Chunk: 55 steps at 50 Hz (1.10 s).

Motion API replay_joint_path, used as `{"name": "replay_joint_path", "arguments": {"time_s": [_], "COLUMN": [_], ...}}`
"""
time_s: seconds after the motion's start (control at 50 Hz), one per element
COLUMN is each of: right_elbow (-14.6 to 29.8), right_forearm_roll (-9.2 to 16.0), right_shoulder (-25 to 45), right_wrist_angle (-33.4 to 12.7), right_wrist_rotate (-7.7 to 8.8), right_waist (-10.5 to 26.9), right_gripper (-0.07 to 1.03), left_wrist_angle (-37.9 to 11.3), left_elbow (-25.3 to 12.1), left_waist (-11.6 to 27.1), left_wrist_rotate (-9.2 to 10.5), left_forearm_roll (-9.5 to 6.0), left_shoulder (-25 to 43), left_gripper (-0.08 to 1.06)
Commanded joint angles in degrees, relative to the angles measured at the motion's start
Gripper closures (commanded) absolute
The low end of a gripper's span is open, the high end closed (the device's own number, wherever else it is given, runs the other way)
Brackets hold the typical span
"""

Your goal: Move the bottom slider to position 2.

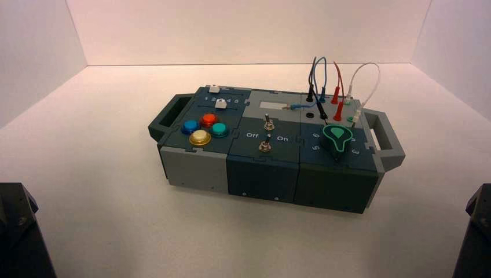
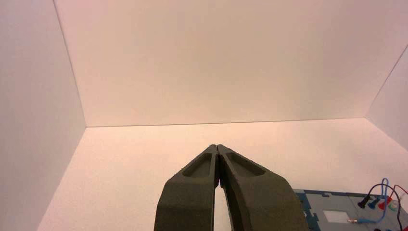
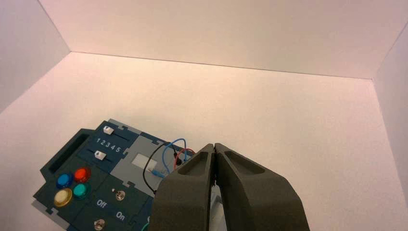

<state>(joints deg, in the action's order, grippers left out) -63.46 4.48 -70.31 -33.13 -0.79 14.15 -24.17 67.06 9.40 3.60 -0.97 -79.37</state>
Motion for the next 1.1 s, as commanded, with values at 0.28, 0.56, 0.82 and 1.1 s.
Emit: {"name": "replay_joint_path", "arguments": {"time_s": [0.28,0.56,0.82,1.1], "right_elbow": [0.7,1.6,4.0,10.9], "right_forearm_roll": [0.6,4.1,10.4,14.1], "right_shoulder": [0.7,5.5,15.6,27.9], "right_wrist_angle": [0.3,-1.7,-5.5,-5.9], "right_wrist_rotate": [-0.44,-0.44,0.09,-0.26], "right_waist": [-0.3,0.0,0.9,12.0], "right_gripper": [0.99,0.99,0.99,0.99], "left_wrist_angle": [0.5,-1.4,-4.5,-6.2], "left_elbow": [-1.0,-1.6,-3.0,-4.5], "left_waist": [-0.1,-0.1,0.3,4.5], "left_wrist_rotate": [-0.26,-0.26,-0.26,-0.18], "left_forearm_roll": [0.18,0.00,-0.79,-0.97], "left_shoulder": [0.4,3.7,12.9,22.4], "left_gripper": [1.01,1.01,1.01,1.01]}}
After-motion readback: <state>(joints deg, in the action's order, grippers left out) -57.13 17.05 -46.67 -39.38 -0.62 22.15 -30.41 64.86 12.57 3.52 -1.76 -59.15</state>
